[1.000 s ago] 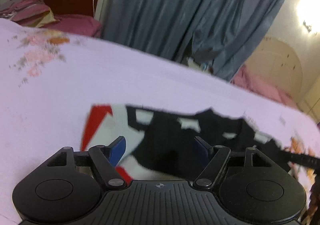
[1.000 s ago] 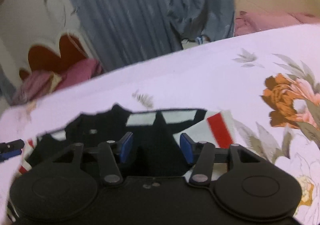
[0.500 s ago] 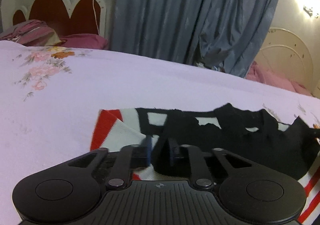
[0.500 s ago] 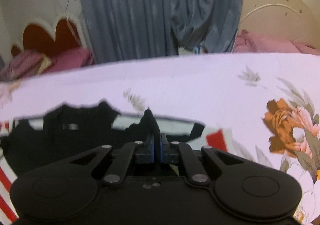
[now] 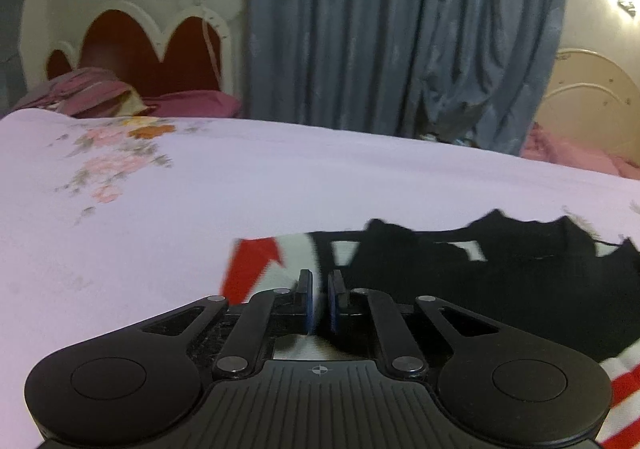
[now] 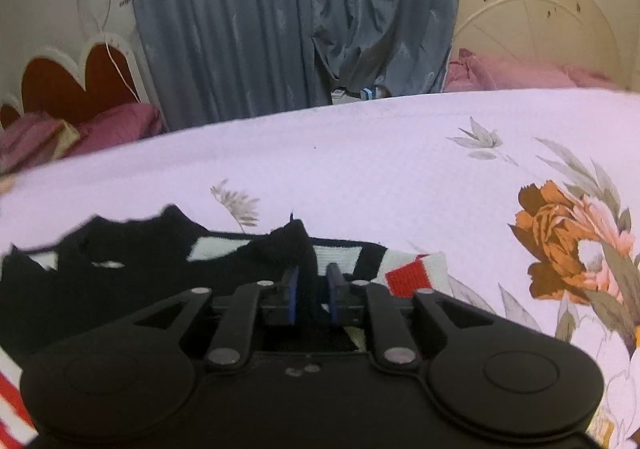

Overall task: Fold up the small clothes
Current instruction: 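Lower the hem onto the folded sweater and open both grippers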

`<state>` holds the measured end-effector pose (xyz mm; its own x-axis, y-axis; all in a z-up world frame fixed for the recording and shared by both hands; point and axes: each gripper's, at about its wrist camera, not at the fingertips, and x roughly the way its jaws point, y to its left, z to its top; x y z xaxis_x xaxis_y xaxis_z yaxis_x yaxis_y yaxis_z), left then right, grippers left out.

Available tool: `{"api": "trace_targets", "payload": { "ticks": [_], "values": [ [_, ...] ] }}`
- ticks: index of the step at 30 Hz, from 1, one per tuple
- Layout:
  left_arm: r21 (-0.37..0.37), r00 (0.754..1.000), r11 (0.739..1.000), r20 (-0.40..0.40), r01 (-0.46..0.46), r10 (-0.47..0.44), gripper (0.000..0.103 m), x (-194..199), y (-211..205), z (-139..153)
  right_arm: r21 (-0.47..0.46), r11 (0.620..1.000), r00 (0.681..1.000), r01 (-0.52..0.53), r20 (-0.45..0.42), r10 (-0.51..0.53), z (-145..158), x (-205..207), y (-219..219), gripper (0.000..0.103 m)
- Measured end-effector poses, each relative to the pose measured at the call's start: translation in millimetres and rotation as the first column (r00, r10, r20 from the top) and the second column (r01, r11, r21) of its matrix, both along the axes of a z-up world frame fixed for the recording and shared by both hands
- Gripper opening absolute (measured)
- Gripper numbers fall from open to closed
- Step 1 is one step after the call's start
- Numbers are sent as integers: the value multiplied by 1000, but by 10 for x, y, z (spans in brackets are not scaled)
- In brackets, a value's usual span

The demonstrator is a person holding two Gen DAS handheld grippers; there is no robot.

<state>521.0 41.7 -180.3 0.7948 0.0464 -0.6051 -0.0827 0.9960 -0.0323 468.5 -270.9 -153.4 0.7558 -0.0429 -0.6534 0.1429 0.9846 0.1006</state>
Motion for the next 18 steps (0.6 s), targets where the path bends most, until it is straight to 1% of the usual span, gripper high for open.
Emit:
{"api": "trace_targets", "payload": {
  "ticks": [1, 2, 4, 5, 7, 10, 12, 13, 15, 16, 18],
  "values": [
    [-7, 1000, 1000, -13, -12, 12, 6, 2, 26, -26, -11, 1000, 1000, -3, 12, 3, 41, -43, 11, 18],
    [-28, 1000, 1000, -12, -14, 14, 6, -12, 55, -40, -17, 1000, 1000, -7, 24, 8, 71, -79, 34, 21],
    [-33, 1000, 999, -3, -25, 25, 6, -58, 76, 4, -15, 999, 999, -29, 43, 29, 148, -160, 76, 24],
    [-32, 999, 999, 7, -34, 34, 7, -98, 80, 45, -8, 998, 997, -55, 49, 56, 189, -211, 117, 24],
    [-43, 1000, 999, 28, -8, 9, 7, -196, 54, 133, -9, 992, 991, -123, 49, 123, 237, -283, 214, 24],
    [-34, 993, 994, 67, 105, -102, 7, -427, -96, 284, -2, 970, 970, -242, 21, 242, 249, -411, 438, 22],
    [-47, 980, 981, 71, 188, -184, 7, -553, -224, 341, -6, 955, 954, -298, 9, 298, 227, -510, 623, 22],
    [-57, 972, 972, 65, 229, -225, 7, -585, -278, 347, -4, 947, 947, -322, 5, 322, 215, -534, 691, 21],
    [-48, 951, 950, 33, 309, -308, 7, -642, -454, 291, -8, 932, 932, -362, -10, 362, 169, -532, 827, 20],
    [-45, 944, 943, 15, 331, -331, 7, -641, -522, 241, -16, 927, 927, -374, -20, 374, 131, -522, 902, 20],
    [-29, 940, 940, -13, 339, -340, 7, -616, -615, 128, -32, 922, 922, -385, -47, 383, 50, -466, 1033, 20]
  ]
}}
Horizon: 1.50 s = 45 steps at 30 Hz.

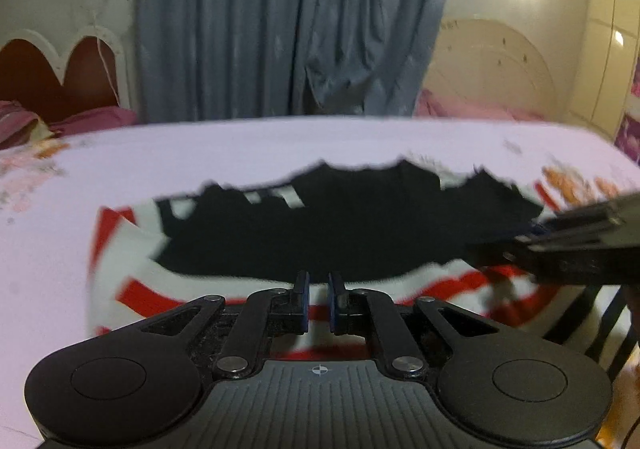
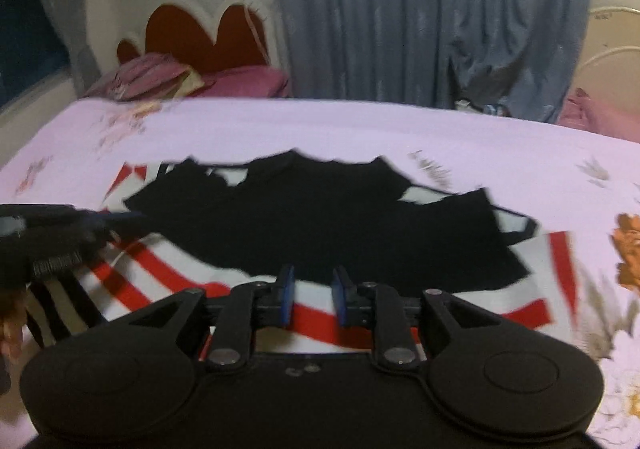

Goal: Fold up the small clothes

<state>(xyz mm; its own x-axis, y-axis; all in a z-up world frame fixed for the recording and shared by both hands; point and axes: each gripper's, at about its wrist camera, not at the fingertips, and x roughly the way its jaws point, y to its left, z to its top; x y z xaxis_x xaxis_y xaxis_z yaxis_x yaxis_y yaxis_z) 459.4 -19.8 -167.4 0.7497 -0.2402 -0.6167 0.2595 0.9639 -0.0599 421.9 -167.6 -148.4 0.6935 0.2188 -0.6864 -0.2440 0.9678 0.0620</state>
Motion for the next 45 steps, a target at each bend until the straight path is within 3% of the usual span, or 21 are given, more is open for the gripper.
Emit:
{"api": "trace_targets", "payload": {
  "ticks": [5, 8, 16, 18, 25, 28, 30, 40, 45],
  "values": [
    [-4, 996, 996, -5, -92, 92, 6, 201, 114, -160, -77, 995, 998, 63, 28, -61, -189, 237, 68, 16],
    [-18, 993, 993, -18, -116, 116, 6, 275, 117, -168, -47, 991, 992, 128, 32, -126, -240, 347, 18, 16],
    [-31, 986, 986, -17, -166, 165, 7, 79, 297, -153, -32, 984, 984, 175, 13, -175, -149, 218, -204, 13],
    [-38, 984, 984, -29, -176, 175, 7, 41, 305, -98, -11, 986, 986, 166, 36, -166, -56, 105, -178, 21],
    [-74, 988, 988, -78, -136, 130, 8, -134, 107, 22, 13, 997, 997, 71, 40, -72, 20, -232, 111, 21],
    [-22, 988, 991, -74, -135, 133, 25, -172, 60, -15, -54, 994, 995, 95, 25, -94, -55, -224, 107, 22],
    [-19, 987, 990, -77, -143, 141, 36, -174, 123, -30, -52, 991, 992, 123, 17, -123, -95, -222, -18, 24],
    [31, 984, 988, -87, -154, 156, 39, -241, 302, -9, -108, 961, 967, 253, 23, -252, -139, -387, -603, 19],
    [29, 979, 984, -103, -174, 176, 39, -274, 337, 45, -94, 953, 958, 288, 27, -286, -49, -494, -615, 24]
  ]
}}
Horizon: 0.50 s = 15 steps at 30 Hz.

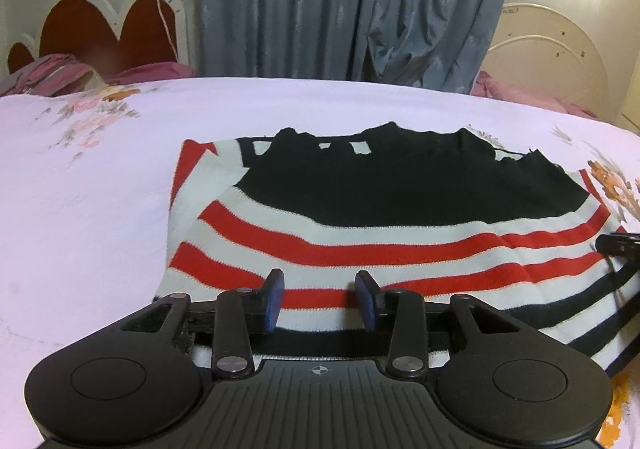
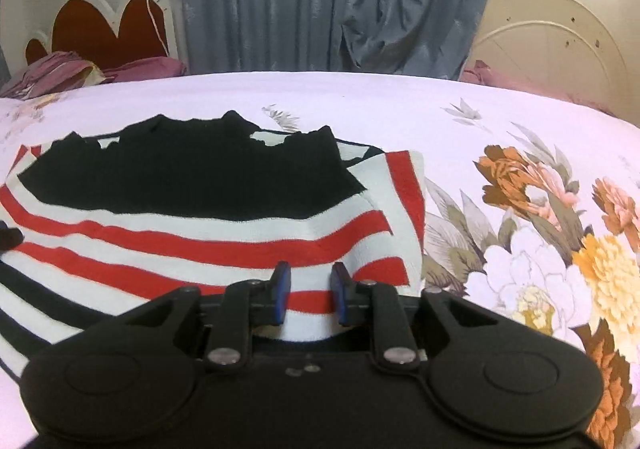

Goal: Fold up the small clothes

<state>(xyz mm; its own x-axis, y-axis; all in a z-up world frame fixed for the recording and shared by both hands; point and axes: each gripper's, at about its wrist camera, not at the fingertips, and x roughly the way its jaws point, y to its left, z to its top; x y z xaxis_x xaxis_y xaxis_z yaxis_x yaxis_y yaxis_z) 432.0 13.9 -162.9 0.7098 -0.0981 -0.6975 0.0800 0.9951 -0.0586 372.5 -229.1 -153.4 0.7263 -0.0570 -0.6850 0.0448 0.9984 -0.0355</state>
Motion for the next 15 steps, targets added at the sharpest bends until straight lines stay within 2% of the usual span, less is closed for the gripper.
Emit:
{"api": "trace_targets", "payload": {
  "ticks": [4, 10, 12, 15],
  "values": [
    [-35, 1000, 999, 21, -1, 2, 40, -142, -4, 98, 31, 998, 999, -47, 23, 47, 89, -162, 135, 25],
    [-45, 997, 997, 26, 67, -66, 41, -325, -179, 99, 88, 988, 992, -126, 36, 123, 117, -336, 475, 25],
    [-20, 996, 996, 22, 85, -84, 57, -367, -236, 50, 85, 985, 989, -148, 30, 146, 83, -360, 588, 26],
    [22, 994, 994, -7, 106, -105, 59, -407, -245, -67, 22, 990, 990, -143, -4, 143, -41, -367, 644, 26]
  ]
}}
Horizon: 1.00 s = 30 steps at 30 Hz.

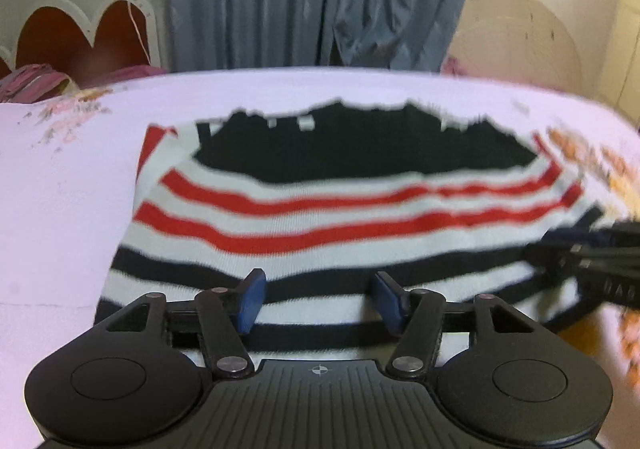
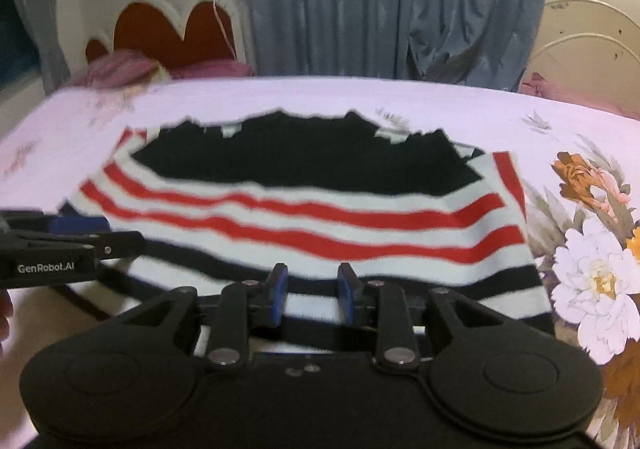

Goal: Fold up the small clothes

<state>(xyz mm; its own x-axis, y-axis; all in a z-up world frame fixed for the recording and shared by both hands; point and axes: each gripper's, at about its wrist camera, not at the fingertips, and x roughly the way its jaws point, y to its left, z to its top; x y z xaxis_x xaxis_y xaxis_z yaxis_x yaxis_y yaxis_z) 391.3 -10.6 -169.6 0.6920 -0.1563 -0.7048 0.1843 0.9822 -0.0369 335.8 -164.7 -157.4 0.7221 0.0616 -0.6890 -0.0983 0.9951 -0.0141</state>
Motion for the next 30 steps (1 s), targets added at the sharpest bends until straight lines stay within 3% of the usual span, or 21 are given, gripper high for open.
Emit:
{"api": "trace_targets", "payload": {
  "ticks": [4, 8, 24, 30],
  "values": [
    [-5, 1000, 1000, 7, 0, 0, 58, -77, 97, -3, 20, 997, 997, 71, 4, -71, -23, -85, -247, 21],
    [-20, 1000, 999, -5, -27, 27, 58, -138, 176, 14, -18, 984, 984, 177, 12, -176, -26, -175, -484, 28],
    [15, 1000, 1000, -13, -7, 8, 60, -142, 183, -87, -124, 970, 977, 211, 0, -212, -149, -145, -358, 30],
    [24, 1000, 1000, -12, -21, 21, 61, -143, 155, -91, -109, 974, 980, 199, 5, -200, -150, -159, -392, 31]
  ]
}}
